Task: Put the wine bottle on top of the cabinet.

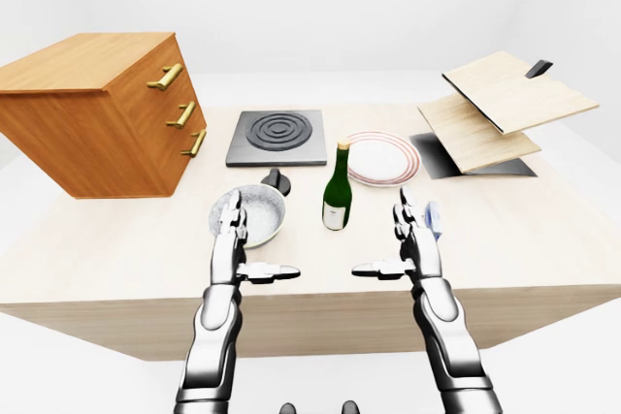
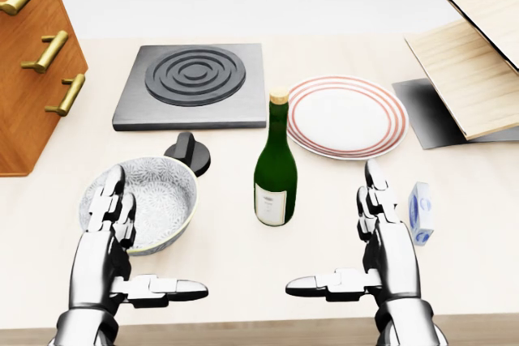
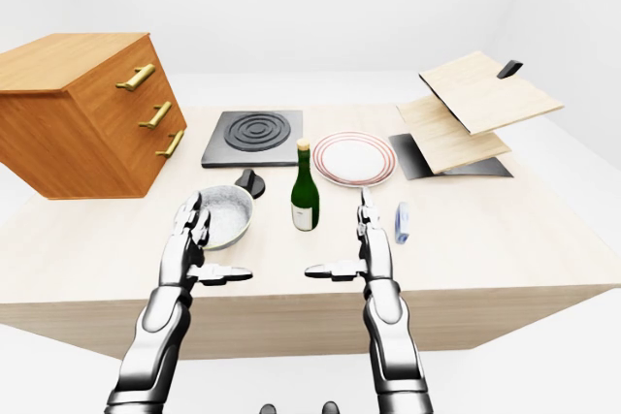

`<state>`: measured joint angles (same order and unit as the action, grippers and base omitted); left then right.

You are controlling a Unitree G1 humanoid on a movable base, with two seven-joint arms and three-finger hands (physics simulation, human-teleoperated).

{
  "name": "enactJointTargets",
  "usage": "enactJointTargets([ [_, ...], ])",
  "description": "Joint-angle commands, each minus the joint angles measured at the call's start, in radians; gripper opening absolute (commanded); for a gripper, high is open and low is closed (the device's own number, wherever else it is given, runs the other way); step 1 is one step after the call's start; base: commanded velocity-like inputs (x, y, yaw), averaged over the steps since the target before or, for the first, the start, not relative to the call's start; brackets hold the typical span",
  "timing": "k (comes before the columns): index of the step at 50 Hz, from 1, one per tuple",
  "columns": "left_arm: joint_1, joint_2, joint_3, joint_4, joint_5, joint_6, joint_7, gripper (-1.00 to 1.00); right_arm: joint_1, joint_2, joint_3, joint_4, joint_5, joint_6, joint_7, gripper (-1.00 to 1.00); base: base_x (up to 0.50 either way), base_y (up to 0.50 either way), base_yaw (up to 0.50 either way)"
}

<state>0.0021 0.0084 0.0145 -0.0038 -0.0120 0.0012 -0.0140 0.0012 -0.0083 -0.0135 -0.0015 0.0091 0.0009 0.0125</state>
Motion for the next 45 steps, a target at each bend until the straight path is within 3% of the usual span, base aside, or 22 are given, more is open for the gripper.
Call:
enactJointTargets([
  [1,-0.001,0.010,0.023,-0.008,-0.016,0.012,-0.023,1.00,0.000,-0.010,-0.025,-0.004,0.012,0.005,0.018,1.00,0.00,0.00,0.00],
  [20,0.017,0.005,0.020,-0.058,-0.017,0.057,-0.017,1.00,-0.004,-0.009,-0.023,-0.010,0.006,0.020,0.012,1.00,-0.01,0.00,0.00],
  [45,0.013,0.007,0.026,-0.048,-0.018,0.049,-0.017,1.00,-0.011,-0.012,-0.025,0.014,0.000,0.014,0.011,1.00,-0.30,0.30,0.00],
])
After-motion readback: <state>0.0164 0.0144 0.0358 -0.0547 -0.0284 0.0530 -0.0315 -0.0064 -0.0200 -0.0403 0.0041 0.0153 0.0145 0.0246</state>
